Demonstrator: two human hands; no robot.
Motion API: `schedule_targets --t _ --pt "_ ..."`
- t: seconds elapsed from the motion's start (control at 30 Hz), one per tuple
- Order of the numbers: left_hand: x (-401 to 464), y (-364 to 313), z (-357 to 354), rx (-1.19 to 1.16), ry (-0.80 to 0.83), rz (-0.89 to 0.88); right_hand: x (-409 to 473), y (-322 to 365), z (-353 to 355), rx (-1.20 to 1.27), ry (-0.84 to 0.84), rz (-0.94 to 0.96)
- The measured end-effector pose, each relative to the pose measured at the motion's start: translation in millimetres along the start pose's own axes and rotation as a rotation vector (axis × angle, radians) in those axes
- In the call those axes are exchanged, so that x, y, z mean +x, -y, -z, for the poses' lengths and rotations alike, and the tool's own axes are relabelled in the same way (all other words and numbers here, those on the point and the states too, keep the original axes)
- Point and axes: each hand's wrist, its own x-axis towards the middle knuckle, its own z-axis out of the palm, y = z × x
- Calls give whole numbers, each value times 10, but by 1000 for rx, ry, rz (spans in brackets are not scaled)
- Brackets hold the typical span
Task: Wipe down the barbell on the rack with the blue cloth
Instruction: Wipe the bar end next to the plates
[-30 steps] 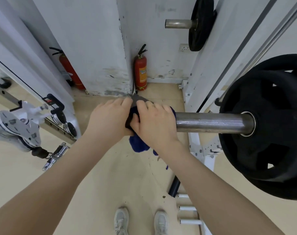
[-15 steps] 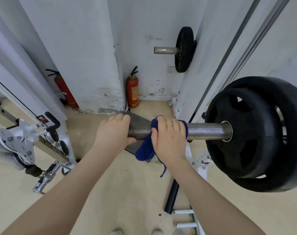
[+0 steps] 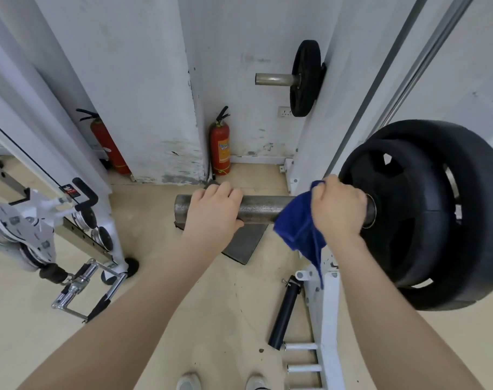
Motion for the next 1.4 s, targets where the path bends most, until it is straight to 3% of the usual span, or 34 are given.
schedule_targets --t 0.13,0.3,0.47,0.57,0.7,0.87,1.03,1.13,1.2,1.3,1.4 --pt "15 -6 -11 -24 -20 8 -228 14 -21 26 -33 169" --pt "-18 13 -35 -35 -55 0 -152 -135 23 50 -105 -148" --pt "-30 21 -54 -51 -72 -2 -464 486 -107 175 -161 66" --pt "-29 45 -88 -32 -133 -15 -735 933 -211 240 -98 228" --pt "-25 117 -11 -105 -52 -32 -583 732 -168 206 -88 382" --pt "-123 386 36 -168 -18 -41 -302 531 33 88 -5 -47" --pt "-208 865 -3 -339 -3 134 -581 1426 -107 188 -22 294" --pt "-173 1022 5 -507 56 113 -539 1450 -69 162 47 431" --pt "-149 1074 12 -518 66 99 -414 1289 13 98 140 311" --pt "-152 1101 -17 -549 39 94 -349 1316 59 74 116 60" --pt "-169 1120 -60 -649 18 69 -601 1827 -19 54 117 218"
